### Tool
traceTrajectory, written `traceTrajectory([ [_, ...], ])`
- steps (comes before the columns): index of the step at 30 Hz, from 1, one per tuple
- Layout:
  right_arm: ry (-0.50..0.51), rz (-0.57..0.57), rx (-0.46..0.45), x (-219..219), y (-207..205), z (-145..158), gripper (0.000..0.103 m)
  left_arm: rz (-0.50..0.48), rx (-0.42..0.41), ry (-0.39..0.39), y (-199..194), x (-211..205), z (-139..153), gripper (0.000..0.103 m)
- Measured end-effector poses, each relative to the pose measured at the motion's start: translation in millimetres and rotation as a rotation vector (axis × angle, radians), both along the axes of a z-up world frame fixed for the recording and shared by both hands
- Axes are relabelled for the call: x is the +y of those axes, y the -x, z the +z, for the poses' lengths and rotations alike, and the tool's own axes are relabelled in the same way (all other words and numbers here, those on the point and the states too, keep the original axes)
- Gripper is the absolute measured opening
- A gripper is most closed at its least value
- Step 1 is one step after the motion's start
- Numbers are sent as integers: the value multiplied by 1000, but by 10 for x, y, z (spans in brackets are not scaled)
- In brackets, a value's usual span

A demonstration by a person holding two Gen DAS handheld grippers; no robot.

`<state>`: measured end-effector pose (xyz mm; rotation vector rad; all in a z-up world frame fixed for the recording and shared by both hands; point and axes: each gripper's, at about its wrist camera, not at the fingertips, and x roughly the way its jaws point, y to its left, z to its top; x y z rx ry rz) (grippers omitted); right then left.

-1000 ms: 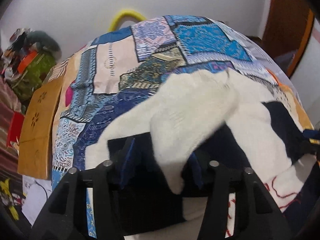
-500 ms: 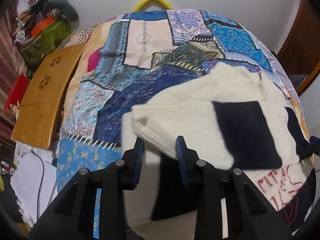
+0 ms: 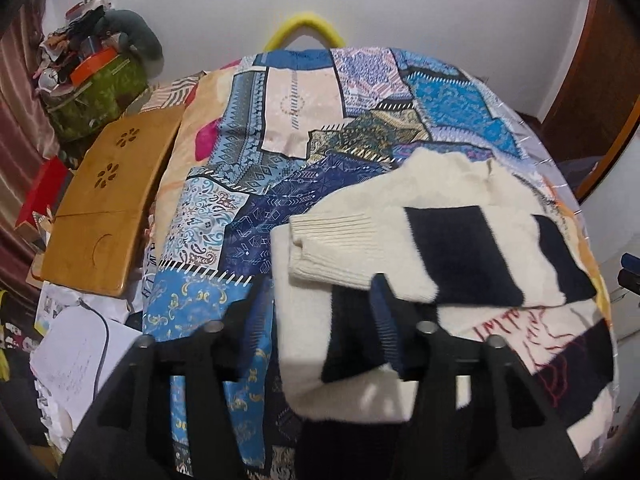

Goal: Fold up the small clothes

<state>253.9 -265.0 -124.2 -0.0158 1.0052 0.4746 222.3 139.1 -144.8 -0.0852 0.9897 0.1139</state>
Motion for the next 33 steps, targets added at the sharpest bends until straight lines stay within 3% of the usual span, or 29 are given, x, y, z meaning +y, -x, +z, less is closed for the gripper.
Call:
traceTrajectory([
  [6, 4, -29, -13, -200, 188, 124, 69, 13, 4, 54, 240, 53, 102, 73],
  [14, 11, -85, 18, -532, 389, 36, 70, 43, 45, 130, 503, 164, -23, 73],
  [29, -112, -145, 172, -724, 540, -602, 69, 72, 197, 216, 861, 170, -608, 74],
  [33, -132, -126, 198, -680, 554, -703, 56, 65, 216, 261, 876, 116, -679, 73],
])
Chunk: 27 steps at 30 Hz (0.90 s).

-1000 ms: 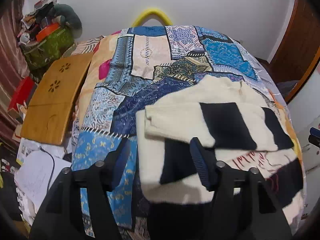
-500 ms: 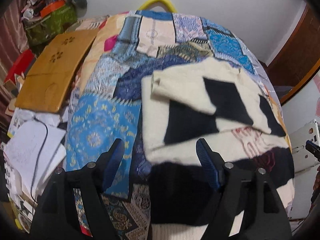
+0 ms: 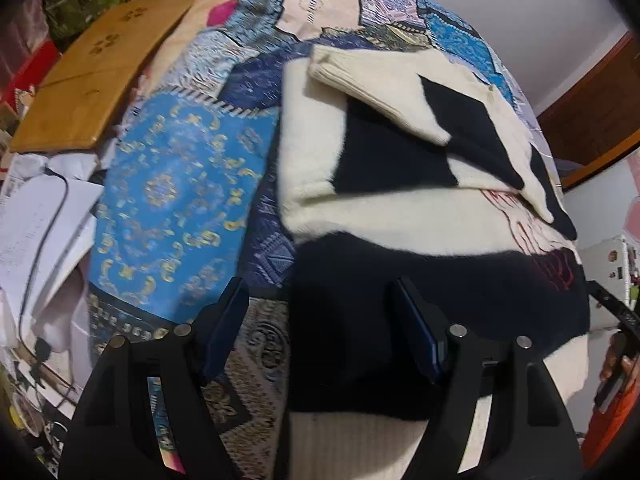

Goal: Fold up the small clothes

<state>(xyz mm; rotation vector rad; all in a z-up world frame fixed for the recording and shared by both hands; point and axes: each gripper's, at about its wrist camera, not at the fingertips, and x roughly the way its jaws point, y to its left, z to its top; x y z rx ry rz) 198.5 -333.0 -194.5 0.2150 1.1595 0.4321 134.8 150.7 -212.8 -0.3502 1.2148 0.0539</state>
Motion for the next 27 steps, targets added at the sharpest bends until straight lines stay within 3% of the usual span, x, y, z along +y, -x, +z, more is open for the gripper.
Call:
traceTrajectory([
  [8, -5, 50, 20, 83, 16, -88, 34, -49, 4, 77, -30, -218, -41, 71],
  [12, 12, 70, -6, 117, 25, -47, 11, -71, -1, 91, -66, -293, 5, 54],
  [16, 8, 84, -49, 129, 20, 24, 9, -92, -30, 71, -75, -363, 137, 33],
  [18, 9, 91, -81, 155, 17, 93, 8, -104, -58, 48, -80, -381, 226, 16],
  [20, -1, 92, -114, 186, -10, 186, 8, -100, -94, 16, -109, -378, 337, 8],
  [27, -20, 79, -243, 315, -217, 567, 7, -45, -242, -24, -316, -217, 770, 7],
])
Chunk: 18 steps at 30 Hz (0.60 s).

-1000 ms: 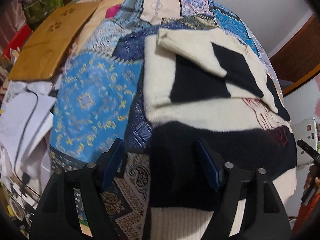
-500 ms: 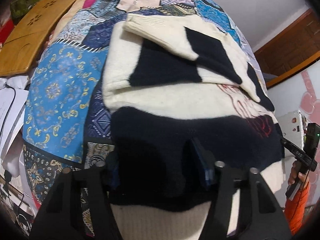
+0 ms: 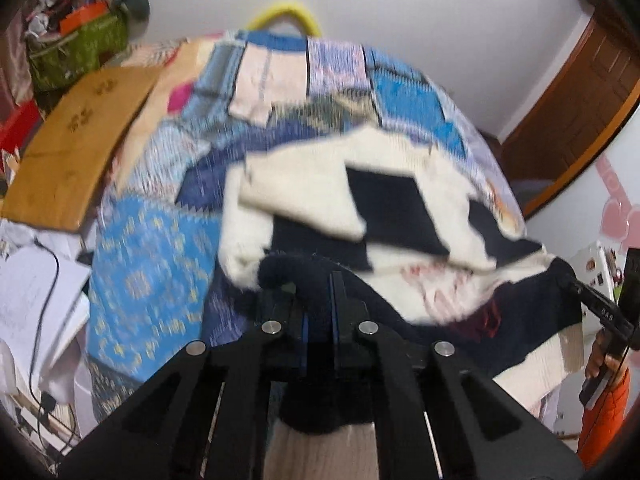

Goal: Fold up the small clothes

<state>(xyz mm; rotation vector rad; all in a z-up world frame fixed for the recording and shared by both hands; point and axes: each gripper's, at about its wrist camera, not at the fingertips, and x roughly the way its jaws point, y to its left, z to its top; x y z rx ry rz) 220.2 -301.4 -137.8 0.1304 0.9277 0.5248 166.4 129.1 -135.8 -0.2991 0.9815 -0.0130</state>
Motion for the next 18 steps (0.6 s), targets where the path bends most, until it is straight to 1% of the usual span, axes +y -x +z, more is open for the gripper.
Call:
traceTrajectory([
  [1, 1, -9, -19, 9, -50, 45, 7, 12, -20, -13, -50, 26, 55, 7],
  [4, -2, -34, -35, -2, -183, 89, 7, 30, -40, -20, -161, 85, 97, 7],
  [7, 19, -64, -37, -16, -313, 52, 7, 50, -29, -35, -301, 153, 19, 7],
  [11, 50, -90, -4, -30, -470, -100, 7, 73, 24, -66, -442, 221, -255, 7],
  [14, 72, -106, 42, -45, -575, -289, 7, 84, 87, -60, -530, 285, -531, 7],
  [18, 97, -110, 103, -40, -645, -513, 7, 75, 134, -63, -573, 300, -762, 8],
])
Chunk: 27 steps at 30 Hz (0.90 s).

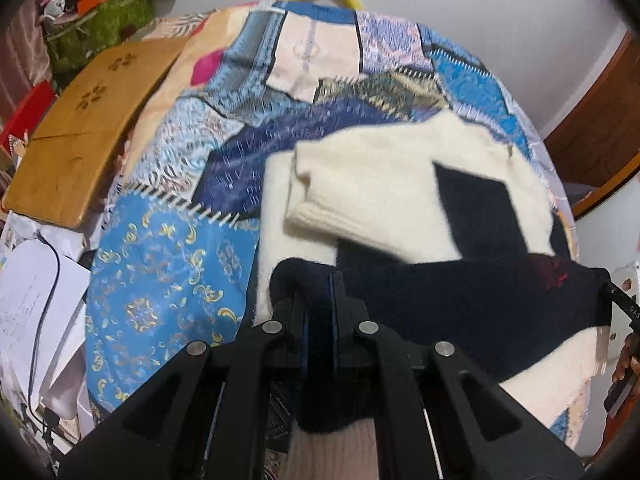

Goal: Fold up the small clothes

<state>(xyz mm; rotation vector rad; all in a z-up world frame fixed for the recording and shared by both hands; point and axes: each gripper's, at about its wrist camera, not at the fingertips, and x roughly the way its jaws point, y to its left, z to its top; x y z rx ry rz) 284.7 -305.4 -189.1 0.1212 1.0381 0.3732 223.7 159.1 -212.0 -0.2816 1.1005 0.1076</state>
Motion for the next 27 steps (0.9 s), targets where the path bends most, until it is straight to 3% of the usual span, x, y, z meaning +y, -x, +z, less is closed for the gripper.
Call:
traceTrajectory([
  [7, -6, 0, 27, -32, 12, 0, 8, -60, 17, -39, 25, -86, 21, 9],
  [13, 0, 10, 33, -66, 106, 113, 15, -67, 11, -23, 126, -76, 155, 15],
  [16, 8, 4, 19, -116, 181, 173, 25, -62, -4, -47, 203, -85, 254, 32],
  [18, 8, -2, 14, -157, 226, 207, 32, -51, -30, -82, 271, -89, 332, 53],
  [21, 2, -13, 9, -212, 299, 258, 35, -52, -55, -96, 379, -81, 426, 55],
  [27, 0, -13, 15, -250, 458, 296, 40, -51, -42, -47, 575, -56, 440, 61],
])
